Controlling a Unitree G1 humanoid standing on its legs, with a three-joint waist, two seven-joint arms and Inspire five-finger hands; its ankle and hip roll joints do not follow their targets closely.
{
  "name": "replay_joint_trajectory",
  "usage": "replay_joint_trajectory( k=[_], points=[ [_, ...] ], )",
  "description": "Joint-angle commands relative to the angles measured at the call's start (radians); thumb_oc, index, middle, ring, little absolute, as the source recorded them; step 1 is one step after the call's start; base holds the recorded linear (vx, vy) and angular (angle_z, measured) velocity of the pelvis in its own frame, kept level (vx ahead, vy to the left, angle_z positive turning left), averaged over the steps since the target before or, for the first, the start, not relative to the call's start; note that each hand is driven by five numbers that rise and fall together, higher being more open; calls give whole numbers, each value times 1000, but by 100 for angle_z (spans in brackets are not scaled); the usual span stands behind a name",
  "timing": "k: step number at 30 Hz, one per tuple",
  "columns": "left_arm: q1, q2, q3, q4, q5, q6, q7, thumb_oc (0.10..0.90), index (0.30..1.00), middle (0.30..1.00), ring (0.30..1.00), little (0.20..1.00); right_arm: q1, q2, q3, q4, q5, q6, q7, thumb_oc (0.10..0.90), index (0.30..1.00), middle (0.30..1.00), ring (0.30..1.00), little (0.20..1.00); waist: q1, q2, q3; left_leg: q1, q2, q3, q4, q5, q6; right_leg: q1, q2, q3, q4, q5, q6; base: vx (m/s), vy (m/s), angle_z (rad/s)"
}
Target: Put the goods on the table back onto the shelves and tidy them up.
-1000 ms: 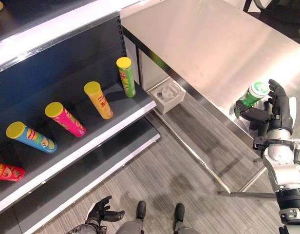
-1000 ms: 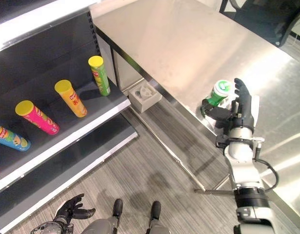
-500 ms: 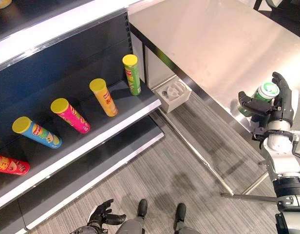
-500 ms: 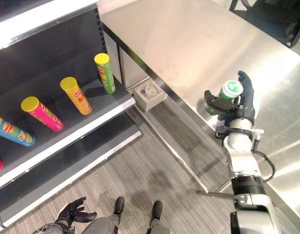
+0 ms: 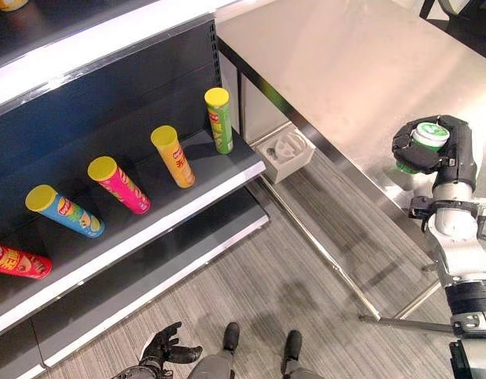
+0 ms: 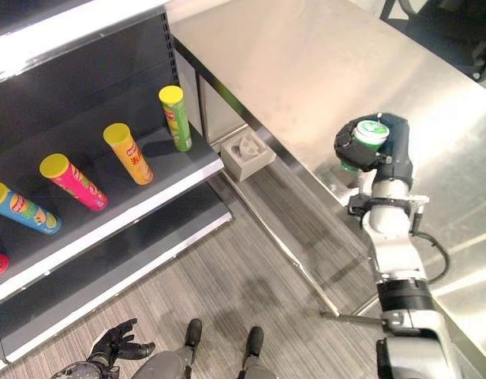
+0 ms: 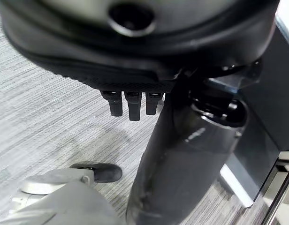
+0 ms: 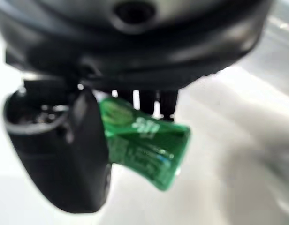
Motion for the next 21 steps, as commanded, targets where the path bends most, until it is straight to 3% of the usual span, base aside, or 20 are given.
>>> replay_joint_trajectory(
  k=[1, 3, 5, 9, 10, 11, 12, 13, 15, 16, 19, 21],
  points=[
    [-13, 83, 2, 5, 16, -27, 1, 800, 900, 900, 900, 900, -17, -127, -109, -190, -59, -119, -9, 400, 300, 300, 300, 300, 6, -59, -58, 8, 18, -105, 4, -71, -52, 6, 10, 204, 118, -155, 71, -8, -137, 68],
    [-7, 80, 7, 6, 14, -27, -7, 800, 900, 900, 900, 900, 5, -142, -146, -234, -61, -130, -8, 400, 300, 300, 300, 300, 14, -60, -70, 6, 16, -145, 7, -64, -59, 27, 31, 219, 120, -173, 52, 7, -170, 131],
    [8, 82, 7, 0, -1, -27, -13, 800, 900, 900, 900, 900, 16, -170, -186, -284, -50, -150, -6, 400, 300, 300, 300, 300, 17, -65, -81, -2, 17, -225, 14, -50, -78, 57, 66, 205, 134, -211, 26, -9, -192, 136],
    [7, 91, 12, -18, -21, -24, -12, 800, 900, 900, 900, 900, 3, -218, -219, -325, -46, -162, -4, 400, 300, 300, 300, 300, 15, -84, -68, -46, 7, -274, 80, -53, -104, 84, 76, 140, 150, -245, 3, -61, -115, 75],
    [4, 92, 13, -25, -28, -25, -12, 800, 900, 900, 900, 900, -1, -236, -230, -339, -49, -165, -10, 400, 300, 300, 300, 300, 11, -89, -64, -68, 8, -251, 105, -56, -107, 95, 70, 105, 146, -246, 2, -113, -35, 132],
    [-7, 90, 17, -40, -39, -23, -11, 800, 900, 900, 900, 900, 6, -261, -256, -368, -53, -166, -13, 400, 300, 300, 300, 300, -7, -97, -55, -105, 54, -105, 141, -56, -114, 112, 49, 35, 140, -238, 11, -91, 49, 185],
    [-9, 94, 22, -48, -42, -22, -11, 800, 900, 900, 900, 900, -5, -278, -253, -380, -57, -164, -14, 400, 300, 300, 300, 300, -10, -100, -56, -102, 89, -42, 147, -60, -111, 117, 40, 12, 138, -232, 14, -83, 81, 186],
    [-10, 93, 23, -49, -42, -21, -11, 800, 900, 900, 900, 900, -9, -279, -251, -379, -57, -163, -14, 400, 300, 300, 300, 300, -10, -99, -57, -106, 90, -41, 146, -55, -111, 114, 41, 13, 136, -227, 15, -30, 99, 110],
    [-8, 97, 33, -52, -40, -24, -8, 800, 900, 900, 900, 900, -23, -294, -255, -405, -53, -162, -11, 400, 300, 300, 300, 300, -17, -103, -61, -113, 139, -1, 171, -48, -124, 118, 17, -11, 133, -214, 24, 10, 161, 16],
    [-7, 105, 39, -53, -37, -29, 2, 800, 900, 900, 900, 900, -47, -307, -253, -423, -47, -167, -10, 400, 300, 300, 300, 300, -24, -98, -76, -97, 169, -18, 162, -49, -144, 132, -7, -22, 122, -201, 39, 82, 284, 15],
    [-17, 104, 33, -37, -30, -30, 0, 800, 900, 900, 900, 900, -65, -309, -264, -441, -22, -180, -4, 400, 300, 300, 300, 300, -41, -76, -117, -60, 167, -14, 95, -57, -142, 145, -28, -30, 112, -194, 53, 112, 261, 52],
    [-17, 106, 23, -20, -13, -34, 3, 800, 900, 900, 900, 900, -95, -305, -266, -474, 23, -201, 2, 400, 300, 300, 300, 300, -42, -67, -152, -29, 120, 1, 62, -66, -129, 146, -85, -42, 115, -161, 71, 161, 391, 40]
  ],
)
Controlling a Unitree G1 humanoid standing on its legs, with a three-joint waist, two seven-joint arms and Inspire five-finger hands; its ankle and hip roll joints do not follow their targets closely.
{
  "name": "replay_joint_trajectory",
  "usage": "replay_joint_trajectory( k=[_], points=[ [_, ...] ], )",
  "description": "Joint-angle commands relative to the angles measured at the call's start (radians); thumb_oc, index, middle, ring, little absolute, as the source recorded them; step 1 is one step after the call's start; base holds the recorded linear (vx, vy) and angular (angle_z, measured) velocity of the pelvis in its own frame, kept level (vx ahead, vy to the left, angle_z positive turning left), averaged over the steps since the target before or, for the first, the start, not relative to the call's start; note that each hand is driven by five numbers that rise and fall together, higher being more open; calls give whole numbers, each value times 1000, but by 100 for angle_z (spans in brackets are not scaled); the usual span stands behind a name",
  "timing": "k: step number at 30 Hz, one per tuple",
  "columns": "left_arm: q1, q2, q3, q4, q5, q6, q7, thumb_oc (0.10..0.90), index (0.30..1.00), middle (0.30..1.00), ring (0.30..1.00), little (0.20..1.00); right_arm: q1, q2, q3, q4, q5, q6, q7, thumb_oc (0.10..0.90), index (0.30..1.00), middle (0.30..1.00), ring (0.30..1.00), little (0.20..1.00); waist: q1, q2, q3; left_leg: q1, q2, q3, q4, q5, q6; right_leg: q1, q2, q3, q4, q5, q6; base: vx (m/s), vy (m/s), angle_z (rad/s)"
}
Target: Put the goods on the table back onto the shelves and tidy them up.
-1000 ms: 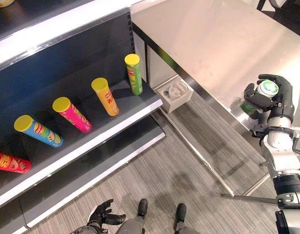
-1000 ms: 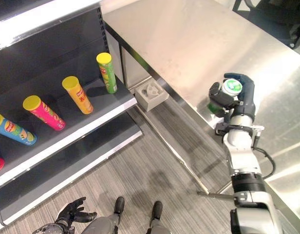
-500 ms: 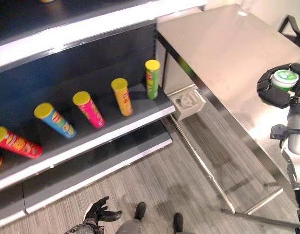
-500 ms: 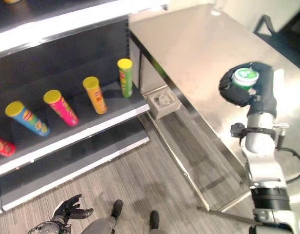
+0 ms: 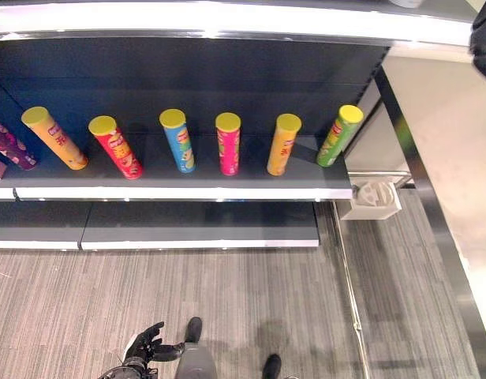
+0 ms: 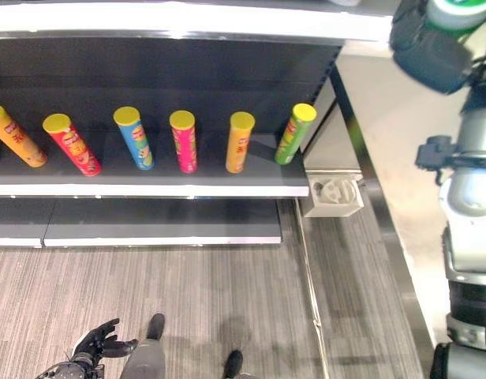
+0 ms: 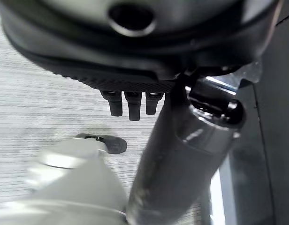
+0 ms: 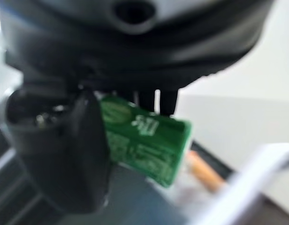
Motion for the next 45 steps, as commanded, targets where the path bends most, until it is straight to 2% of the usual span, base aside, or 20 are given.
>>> replay_joint_trajectory(
  k=[1, 3, 4, 5, 7, 8, 9, 10, 12, 15, 16, 18, 19, 20, 22, 28, 34, 45],
  points=[
    [-23, 67, -14, -10, 20, -53, 9, 800, 900, 900, 900, 900, -91, -76, -24, -71, 59, -94, -18, 400, 300, 300, 300, 300, 12, -42, -172, -38, -67, 0, 35, -87, 12, -69, -105, 60, 109, -23, 112, 86, 212, 6],
    [-11, 68, -1, 11, 23, -60, 11, 800, 900, 900, 900, 900, -148, -64, 8, -83, 117, -122, -11, 400, 300, 300, 300, 300, 25, -44, -192, -6, -110, 23, 9, -109, 33, -76, -155, 53, 110, 9, 133, 85, 274, 6],
    [-10, 67, 1, 10, 23, -60, 11, 800, 900, 900, 900, 900, -153, -64, 13, -80, 118, -122, -10, 400, 300, 300, 300, 300, 25, -45, -192, -5, -112, 25, 9, -109, 35, -77, -158, 55, 110, 9, 135, 30, 320, -25],
    [16, 71, 8, -3, 18, -64, 8, 800, 900, 900, 900, 900, -214, -53, 53, -93, 157, -142, 1, 400, 300, 300, 300, 300, 44, -51, -190, 3, -129, 50, 12, -120, 48, -92, -191, 39, 120, 60, 151, -27, 207, -42],
    [26, 67, 17, -8, 14, -61, 5, 800, 900, 900, 900, 900, -242, -49, 79, -92, 174, -145, 6, 400, 300, 300, 300, 300, 55, -51, -188, 2, -135, 67, 16, -124, 53, -95, -200, 28, 115, 64, 155, -41, 166, -47],
    [33, 76, 26, -8, 8, -62, 5, 800, 900, 900, 900, 900, -307, -49, 141, -57, 198, -146, 3, 400, 300, 300, 300, 300, 77, -58, -188, 5, -132, 94, 12, -125, 57, -103, -191, -2, 128, 59, 149, -36, 83, -52],
    [34, 74, 28, -8, 8, -62, 5, 800, 900, 900, 900, 900, -315, -50, 148, -53, 199, -147, 3, 400, 300, 300, 300, 300, 76, -56, -188, 6, -131, 95, 11, -125, 56, -105, -191, 0, 130, 57, 148, -29, 105, -70],
    [35, 74, 29, -12, 6, -61, 3, 800, 900, 900, 900, 900, -335, -57, 165, -44, 203, -142, 9, 400, 300, 300, 300, 300, 75, -58, -186, 8, -131, 97, 12, -123, 59, -116, -171, 15, 141, 52, 146, 15, 59, -40],
    [22, 94, 9, -7, 5, -55, 5, 800, 900, 900, 900, 900, -426, -115, 266, 38, 211, -121, 12, 400, 300, 300, 300, 300, 86, -79, -174, 13, -142, 85, 25, -124, 64, -113, -107, 68, 127, 4, 125, 29, 48, -16],
    [12, 90, 9, -1, -4, -66, 15, 800, 900, 900, 900, 900, -501, -129, 344, 129, 242, -115, 15, 400, 300, 300, 300, 300, 93, -85, -174, 20, -142, 79, 19, -117, 61, -103, -95, 82, 107, 8, 126, 30, -7, 9],
    [11, 89, 6, 8, -11, -66, 20, 800, 900, 900, 900, 900, -558, -144, 411, 220, 266, -101, 15, 400, 300, 300, 300, 300, 104, -100, -180, 28, -136, 72, 9, -114, 57, -86, -90, 72, 91, 9, 126, 71, -39, 15],
    [10, 87, -1, 11, -24, -64, 25, 800, 900, 900, 900, 900, -612, -147, 474, 311, 292, -84, 23, 400, 300, 300, 300, 300, 112, -110, -179, 29, -132, 61, 5, -111, 55, -77, -87, 66, 84, 9, 127, 40, -41, 15],
    [10, 83, 0, 12, -25, -64, 25, 800, 900, 900, 900, 900, -628, -148, 488, 319, 295, -86, 24, 400, 300, 300, 300, 300, 109, -106, -178, 30, -132, 59, 4, -111, 55, -76, -87, 65, 83, 9, 127, 17, -32, 15],
    [6, 88, -10, 21, -29, -62, 29, 800, 900, 900, 900, 900, -660, -131, 523, 392, 322, -69, 30, 400, 300, 300, 300, 300, 119, -117, -180, 31, -130, 52, 3, -110, 55, -66, -87, 55, 80, 5, 128, 14, -17, 13],
    [6, 88, -16, 22, -32, -61, 30, 800, 900, 900, 900, 900, -687, -114, 555, 467, 353, -61, 39, 400, 300, 300, 300, 300, 125, -122, -181, 31, -132, 41, 1, -112, 56, -56, -88, 41, 76, 4, 130, 34, -16, 7],
    [-1, 97, -30, 32, -33, -57, 34, 800, 900, 900, 900, 900, -728, -64, 599, 604, 407, -36, 59, 400, 300, 300, 300, 300, 140, -135, -182, 30, -137, 19, -6, -110, 56, -45, -93, 13, 71, 8, 136, 26, 0, 17],
    [5, 95, -33, 21, -42, -54, 39, 800, 900, 900, 900, 900, -709, -22, 563, 651, 414, -26, 43, 400, 300, 300, 300, 300, 166, -141, -173, 8, -146, -5, -8, -105, 59, -49, -98, -13, 62, 19, 142, 28, 15, 14],
    [5, 108, -36, 35, -38, -50, 42, 800, 900, 900, 900, 900, -725, -41, 530, 700, 346, -15, -10, 400, 300, 300, 300, 300, 203, -154, -158, -41, -174, -33, -7, -105, 69, -63, -121, -40, 55, 54, 158, 36, 30, 12]
  ],
)
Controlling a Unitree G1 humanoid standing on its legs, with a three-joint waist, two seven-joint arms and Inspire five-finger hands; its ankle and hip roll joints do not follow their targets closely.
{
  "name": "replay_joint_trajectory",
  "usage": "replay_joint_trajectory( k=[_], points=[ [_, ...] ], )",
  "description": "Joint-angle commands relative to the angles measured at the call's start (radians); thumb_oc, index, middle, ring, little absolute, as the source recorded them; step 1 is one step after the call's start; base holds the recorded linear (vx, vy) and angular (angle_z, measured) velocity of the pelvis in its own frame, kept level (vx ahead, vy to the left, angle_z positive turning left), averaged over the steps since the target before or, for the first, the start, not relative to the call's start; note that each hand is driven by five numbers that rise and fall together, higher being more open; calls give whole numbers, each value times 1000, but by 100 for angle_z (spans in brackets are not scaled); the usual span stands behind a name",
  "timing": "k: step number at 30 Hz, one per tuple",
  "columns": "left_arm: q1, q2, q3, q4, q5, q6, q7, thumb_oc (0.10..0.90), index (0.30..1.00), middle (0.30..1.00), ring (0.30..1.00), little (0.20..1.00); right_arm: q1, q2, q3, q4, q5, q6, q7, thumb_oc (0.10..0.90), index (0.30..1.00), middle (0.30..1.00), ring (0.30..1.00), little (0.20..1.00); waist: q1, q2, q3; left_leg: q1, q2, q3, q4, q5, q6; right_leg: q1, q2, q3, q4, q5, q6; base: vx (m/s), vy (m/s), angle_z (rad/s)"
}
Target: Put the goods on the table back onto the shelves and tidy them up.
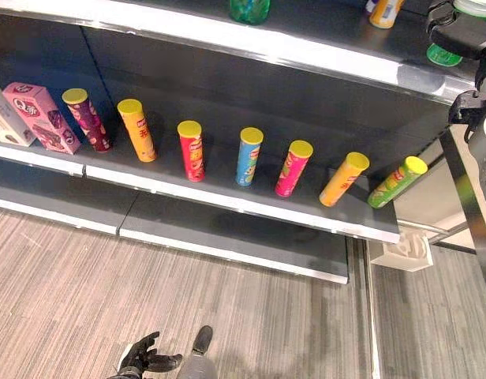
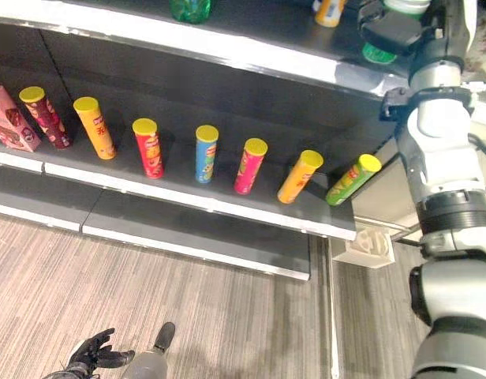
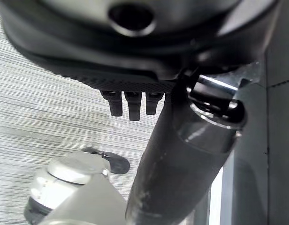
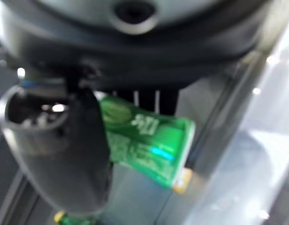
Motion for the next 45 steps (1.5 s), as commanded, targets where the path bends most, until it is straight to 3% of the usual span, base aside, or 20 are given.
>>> replay_joint_trajectory(
  k=[1, 8, 26, 41, 42, 43, 44, 45],
  points=[
    [-29, 73, -26, -6, -25, -34, 19, 800, 900, 900, 900, 900, -133, -72, -32, 11, -45, -66, -74, 400, 300, 300, 300, 300, 19, -31, -63, 37, -54, 0, 5, -141, 15, -1, -24, 37, 63, 17, 48, 58, 49, 3],
    [-30, 77, -33, -18, -27, -36, 23, 800, 900, 900, 900, 900, -134, -53, -41, 37, -63, -62, -90, 400, 300, 300, 300, 300, 28, -28, -51, 29, -74, -6, 9, -147, 30, -12, -43, 51, 77, 63, 60, 31, 25, 1],
    [-25, 108, -56, -54, -40, -45, 20, 800, 900, 900, 900, 900, -275, -103, 35, 243, -13, -52, -77, 400, 300, 300, 300, 300, 60, -31, -29, -10, -100, -39, 11, -147, 33, -24, -59, 31, 76, 99, 73, 6, 0, 3],
    [-42, 110, -71, -36, -42, -43, 23, 800, 900, 900, 900, 900, -294, -79, 45, 254, 16, -64, -79, 400, 300, 300, 300, 300, 62, -46, -32, -8, -108, -54, 5, -148, 35, -16, -63, 16, 75, 112, 76, 3, 1, 2],
    [-45, 109, -72, -30, -41, -41, 25, 800, 900, 900, 900, 900, -295, -74, 44, 257, 17, -64, -80, 442, 364, 364, 364, 364, 62, -48, -33, -7, -107, -55, 5, -148, 35, -16, -63, 16, 75, 111, 75, -7, -5, 3],
    [-45, 108, -72, -28, -41, -41, 25, 800, 900, 900, 900, 900, -294, -71, 44, 256, 18, -63, -80, 714, 771, 771, 771, 771, 61, -48, -33, -6, -107, -55, 4, -148, 35, -15, -63, 16, 74, 110, 75, 0, 0, 0],
    [-44, 107, -73, -26, -39, -40, 26, 800, 900, 900, 900, 900, -292, -63, 41, 255, 23, -62, -79, 800, 900, 900, 900, 900, 60, -49, -33, -4, -107, -55, 4, -149, 35, -15, -63, 15, 74, 111, 75, 0, 0, 0],
    [-43, 107, -73, -24, -39, -40, 26, 800, 900, 900, 900, 900, -290, -59, 39, 256, 24, -62, -79, 800, 900, 900, 900, 900, 60, -51, -34, -3, -107, -54, 4, -150, 35, -14, -63, 15, 73, 111, 75, 0, 0, 0]
  ],
)
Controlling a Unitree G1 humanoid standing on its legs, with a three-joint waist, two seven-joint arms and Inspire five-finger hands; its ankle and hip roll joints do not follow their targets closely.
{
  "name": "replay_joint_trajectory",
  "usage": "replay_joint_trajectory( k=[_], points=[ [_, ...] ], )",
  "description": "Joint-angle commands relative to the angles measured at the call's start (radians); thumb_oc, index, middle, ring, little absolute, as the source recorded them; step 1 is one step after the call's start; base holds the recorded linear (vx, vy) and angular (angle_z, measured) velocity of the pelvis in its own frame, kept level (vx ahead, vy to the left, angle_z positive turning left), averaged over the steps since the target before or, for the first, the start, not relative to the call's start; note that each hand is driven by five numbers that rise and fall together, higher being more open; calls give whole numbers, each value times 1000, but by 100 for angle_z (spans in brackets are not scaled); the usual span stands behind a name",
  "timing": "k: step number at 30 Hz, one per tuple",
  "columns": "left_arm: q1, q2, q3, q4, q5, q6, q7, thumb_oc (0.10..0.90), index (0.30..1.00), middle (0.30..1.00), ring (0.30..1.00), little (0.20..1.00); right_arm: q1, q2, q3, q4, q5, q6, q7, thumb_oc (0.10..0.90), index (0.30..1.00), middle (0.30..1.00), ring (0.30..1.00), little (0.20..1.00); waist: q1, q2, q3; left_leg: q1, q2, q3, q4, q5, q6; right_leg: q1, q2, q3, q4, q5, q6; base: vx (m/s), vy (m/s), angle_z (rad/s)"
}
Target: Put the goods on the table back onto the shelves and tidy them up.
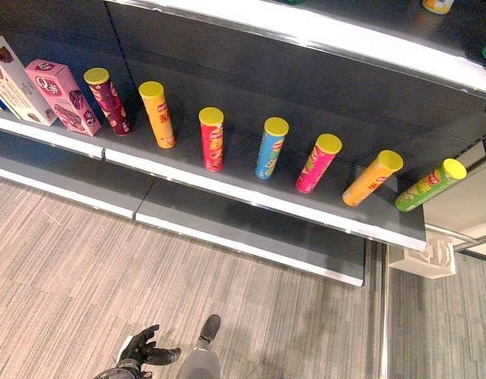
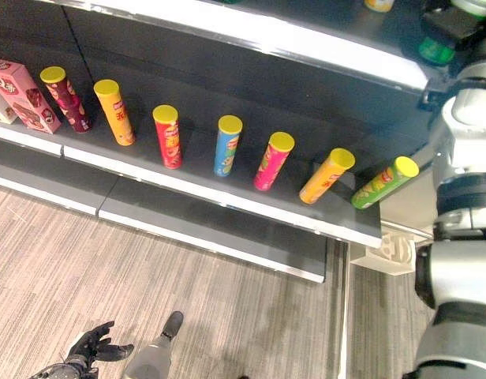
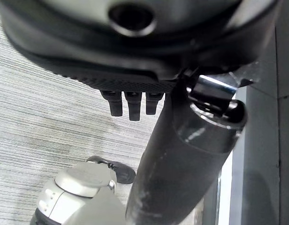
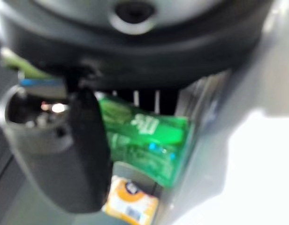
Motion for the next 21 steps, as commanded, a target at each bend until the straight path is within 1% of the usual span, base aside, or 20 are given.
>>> replay_joint_trajectory(
  k=[1, 10, 13, 14, 20, 21],
  points=[
    [2, 68, -7, -25, -20, -37, 25, 800, 900, 900, 900, 900, -147, -53, 62, -55, 30, -79, -16, 800, 900, 900, 900, 900, 26, -35, -42, 57, -75, -15, 4, -156, 27, 23, -40, 51, 73, 112, 73, 0, 0, 0],
    [-1, 60, -6, -23, -24, -32, 31, 800, 900, 900, 900, 900, -116, 6, 26, -108, 53, -89, -28, 800, 900, 900, 900, 900, 16, -38, -41, 65, -69, -1, 4, -160, 32, 23, -37, 58, 77, 123, 72, -12, -1, 0],
    [-1, 60, -7, -30, -25, -30, 31, 800, 900, 900, 900, 900, -111, 17, 19, -125, 65, -97, -30, 800, 900, 900, 900, 900, 15, -39, -41, 68, -68, 2, 4, -161, 32, 23, -37, 59, 76, 125, 73, -18, 4, -6],
    [-1, 58, -8, -31, -27, -28, 32, 800, 900, 900, 900, 900, -96, 29, -1, -151, 89, -108, -34, 800, 900, 900, 900, 900, 12, -37, -43, 70, -66, 4, 4, -162, 33, 23, -37, 60, 76, 125, 73, -14, 5, -6],
    [-1, 57, -8, -31, -24, -28, 32, 800, 900, 900, 900, 900, -91, 30, -2, -164, 85, -109, -34, 800, 900, 900, 900, 900, 10, -37, -44, 72, -66, 6, 4, -162, 33, 24, -36, 60, 76, 125, 73, -9, 1, 0],
    [-7, 48, -16, -34, -19, -23, 32, 800, 900, 900, 900, 900, -57, 80, -38, -246, 122, -135, -42, 800, 900, 900, 900, 900, 0, -35, -48, 78, -62, 11, 2, -165, 35, 24, -35, 62, 75, 126, 71, -39, -2, -3]
  ],
)
